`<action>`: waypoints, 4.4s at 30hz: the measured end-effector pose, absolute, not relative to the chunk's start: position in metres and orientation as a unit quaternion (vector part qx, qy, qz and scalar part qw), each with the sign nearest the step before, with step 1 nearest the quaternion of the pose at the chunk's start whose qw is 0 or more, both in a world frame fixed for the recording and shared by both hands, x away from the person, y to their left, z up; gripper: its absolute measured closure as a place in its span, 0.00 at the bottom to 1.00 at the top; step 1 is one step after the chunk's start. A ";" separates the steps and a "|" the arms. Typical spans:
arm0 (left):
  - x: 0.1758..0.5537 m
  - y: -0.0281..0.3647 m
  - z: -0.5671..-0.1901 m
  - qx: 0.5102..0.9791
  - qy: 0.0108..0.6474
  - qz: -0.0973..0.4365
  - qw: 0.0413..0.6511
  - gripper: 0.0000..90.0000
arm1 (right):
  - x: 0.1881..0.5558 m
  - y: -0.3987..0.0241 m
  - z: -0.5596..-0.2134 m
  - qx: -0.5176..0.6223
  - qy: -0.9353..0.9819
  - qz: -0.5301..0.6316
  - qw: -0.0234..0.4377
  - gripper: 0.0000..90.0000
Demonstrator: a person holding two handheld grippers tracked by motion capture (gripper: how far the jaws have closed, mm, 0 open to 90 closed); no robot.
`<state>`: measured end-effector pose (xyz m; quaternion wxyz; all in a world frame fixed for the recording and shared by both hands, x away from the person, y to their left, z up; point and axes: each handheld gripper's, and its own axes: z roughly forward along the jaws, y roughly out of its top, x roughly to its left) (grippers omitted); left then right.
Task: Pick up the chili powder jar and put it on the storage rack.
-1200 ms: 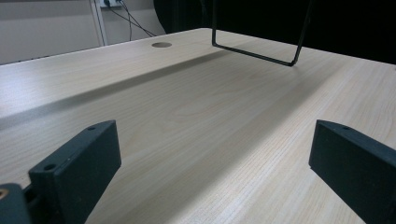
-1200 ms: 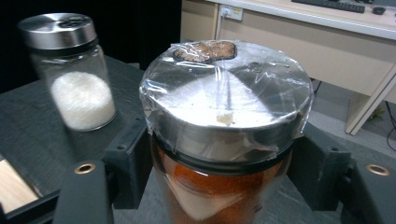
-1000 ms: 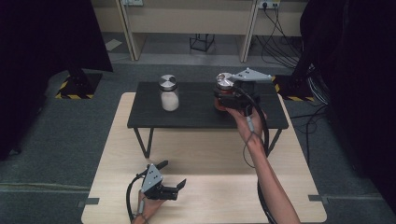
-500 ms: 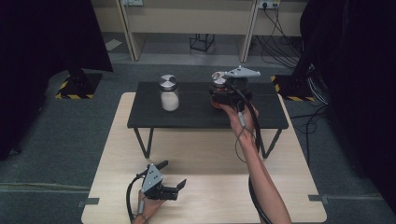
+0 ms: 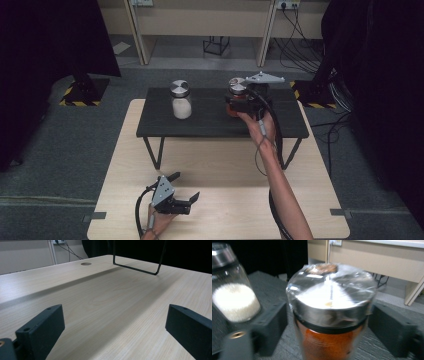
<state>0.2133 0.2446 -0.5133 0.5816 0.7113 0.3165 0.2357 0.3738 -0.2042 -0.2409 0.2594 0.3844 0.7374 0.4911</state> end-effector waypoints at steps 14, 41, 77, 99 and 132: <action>0.213 0.244 -0.513 0.713 0.316 0.236 0.580 0.02 | 0.358 -0.242 -0.253 0.370 0.704 0.558 0.237 0.04; 0.213 0.244 -0.513 0.713 0.316 0.237 0.579 0.02 | 0.308 -0.277 -0.296 0.294 0.690 0.631 0.200 0.03; 0.214 0.245 -0.513 0.712 0.320 0.233 0.580 0.01 | 0.263 -0.279 -0.439 0.265 0.724 0.607 0.193 0.03; 0.216 0.247 -0.513 0.706 0.334 0.226 0.582 0.01 | 0.263 -0.294 -0.480 0.282 0.736 0.585 0.192 0.04; 0.219 0.247 -0.513 0.709 0.331 0.220 0.583 0.01 | 0.264 -0.284 -0.476 0.276 0.756 0.559 0.201 0.04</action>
